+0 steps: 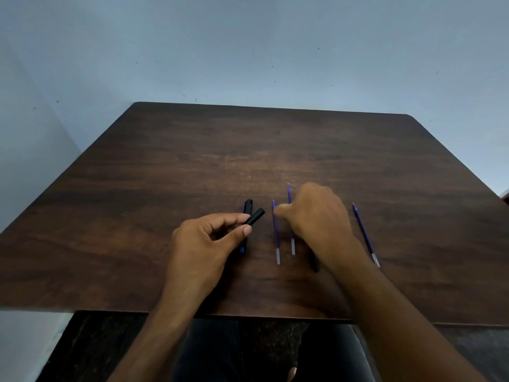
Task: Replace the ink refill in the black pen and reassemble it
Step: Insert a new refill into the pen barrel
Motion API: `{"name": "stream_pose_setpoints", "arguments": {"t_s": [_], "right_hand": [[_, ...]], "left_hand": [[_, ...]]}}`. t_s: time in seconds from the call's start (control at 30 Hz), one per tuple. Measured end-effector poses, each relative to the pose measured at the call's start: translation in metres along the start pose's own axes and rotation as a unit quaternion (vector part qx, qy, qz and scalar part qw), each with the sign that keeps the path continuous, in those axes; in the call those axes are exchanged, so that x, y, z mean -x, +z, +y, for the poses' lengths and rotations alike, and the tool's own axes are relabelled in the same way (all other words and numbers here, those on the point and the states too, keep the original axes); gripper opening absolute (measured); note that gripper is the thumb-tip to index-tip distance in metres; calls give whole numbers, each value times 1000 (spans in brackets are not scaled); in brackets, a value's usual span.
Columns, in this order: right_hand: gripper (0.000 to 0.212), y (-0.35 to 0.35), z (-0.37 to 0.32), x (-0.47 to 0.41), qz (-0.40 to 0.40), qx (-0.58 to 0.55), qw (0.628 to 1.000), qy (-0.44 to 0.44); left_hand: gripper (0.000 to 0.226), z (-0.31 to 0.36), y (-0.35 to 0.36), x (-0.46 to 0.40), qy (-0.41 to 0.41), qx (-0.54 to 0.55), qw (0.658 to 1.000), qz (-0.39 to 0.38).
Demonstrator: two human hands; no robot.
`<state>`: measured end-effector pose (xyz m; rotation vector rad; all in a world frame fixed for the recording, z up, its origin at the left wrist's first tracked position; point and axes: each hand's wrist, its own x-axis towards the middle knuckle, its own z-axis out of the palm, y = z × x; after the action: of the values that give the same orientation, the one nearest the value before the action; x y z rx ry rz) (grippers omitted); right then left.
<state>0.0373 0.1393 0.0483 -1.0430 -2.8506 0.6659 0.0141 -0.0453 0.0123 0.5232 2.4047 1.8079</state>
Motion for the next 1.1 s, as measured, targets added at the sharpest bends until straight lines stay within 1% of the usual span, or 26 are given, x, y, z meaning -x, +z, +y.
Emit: {"name": "stream_pose_setpoints", "arguments": {"t_s": [0.07,0.1,0.13,0.17,0.2,0.23,0.27,0.37,0.43,0.53,0.63,0.83,1.0,1.1], "right_hand": [[39,-8,9,-2,22,-123,992,-22],[37,-12,13,-1,26,-207,978,-27],[31,-14,16,0,19,-305,952,-26],[27,-15,19,3,4,-400,916,-21],[28,-16,21,5,-12,-474,880,-19],[31,-15,22,8,-23,-522,853,-21],[33,-15,23,10,-27,-550,834,-25],[29,-15,23,16,-9,-607,794,-37],[26,-16,22,18,17,-628,776,-48],[29,-17,21,18,40,-628,775,-53],[30,-19,19,20,41,-627,776,-51],[28,-11,14,30,15,-602,796,-65],[18,1,12,37,-6,-548,833,-78],[14,8,9,41,-24,-540,838,-74]], "left_hand": [[21,1,-3,1,5,-5,1000,-3],[22,2,-4,1,7,-9,1000,-3],[22,2,-4,2,8,-12,1000,-3],[23,2,-5,2,9,-13,1000,-3],[23,2,-4,2,11,-15,1000,-1],[23,2,-4,2,14,-19,1000,-1],[22,2,-3,2,18,-25,1000,0],[21,2,-1,4,23,-29,999,-1],[21,2,0,4,19,-27,999,-2],[22,3,-1,3,24,-34,999,-4],[22,4,-1,3,24,-30,999,-3],[22,5,1,4,15,-25,1000,4],[22,6,1,4,15,-27,999,9],[21,6,2,4,17,-24,999,12]]}}
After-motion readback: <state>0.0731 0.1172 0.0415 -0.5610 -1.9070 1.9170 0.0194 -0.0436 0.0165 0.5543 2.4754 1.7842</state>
